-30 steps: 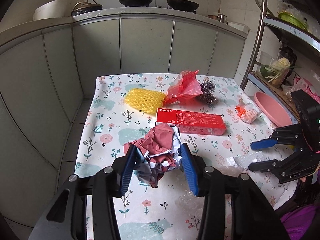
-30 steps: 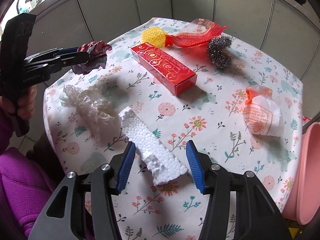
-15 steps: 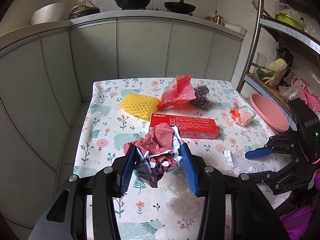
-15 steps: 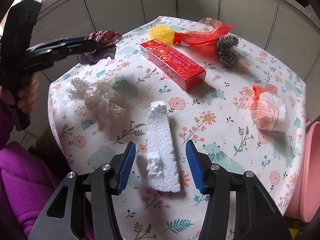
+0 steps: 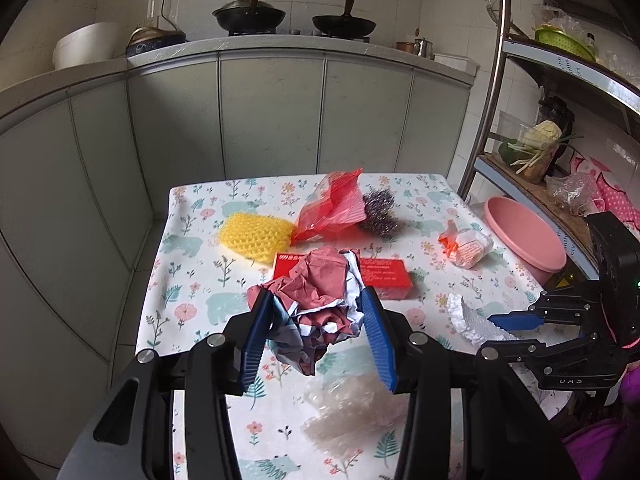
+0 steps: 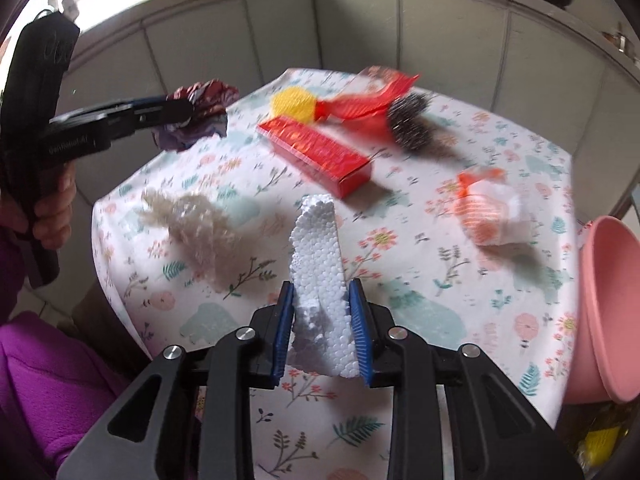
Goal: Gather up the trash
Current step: 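Grasp the crumpled pink cloth with the left gripper while the right gripper grasps the white foam strip, then carry the pink cloth with the left gripper while the right gripper carries the foam strip to the basin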
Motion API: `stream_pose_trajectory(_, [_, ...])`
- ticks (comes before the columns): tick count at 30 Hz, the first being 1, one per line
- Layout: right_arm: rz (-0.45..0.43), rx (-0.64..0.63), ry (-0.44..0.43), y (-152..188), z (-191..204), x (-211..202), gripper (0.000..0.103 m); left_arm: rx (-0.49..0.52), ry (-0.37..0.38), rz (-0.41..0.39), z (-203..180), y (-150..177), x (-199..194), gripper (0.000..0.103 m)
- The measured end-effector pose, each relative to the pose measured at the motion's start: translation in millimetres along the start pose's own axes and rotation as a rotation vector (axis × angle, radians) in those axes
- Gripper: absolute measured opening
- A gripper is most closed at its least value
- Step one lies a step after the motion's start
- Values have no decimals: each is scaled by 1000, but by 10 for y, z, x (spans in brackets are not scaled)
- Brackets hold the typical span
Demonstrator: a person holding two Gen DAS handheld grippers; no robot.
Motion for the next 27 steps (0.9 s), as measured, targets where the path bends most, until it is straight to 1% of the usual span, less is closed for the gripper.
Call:
stream_pose_trajectory(6, [-78,81,19,-82,-228,-225,28,34,25,-32,-248,-194,-39,45])
stream_pose_trajectory(14, [-157,186,59,-116,-595,-485,28,89,71,-84,-709,-549,-70,45])
stream_pose_trajectory(20, [-216,283,117,-83,-1011,-730,28,119,108,-109,-1080,-853,1,45])
stream_pose_trajectory(27, [-267,415,201,87,-1637,-1018,28,168,183,-119,-1666,-1191,188,45])
Point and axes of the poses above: each gripper's, at about its wrist camera, not at the fingertips, and x roughly the way its jaws point, z to its left, y to its underside, the point moved 10 cm from there along x, roughly the way its jaws point, and after that the axes turned 12 degrees about z, right-handed, at the moved point
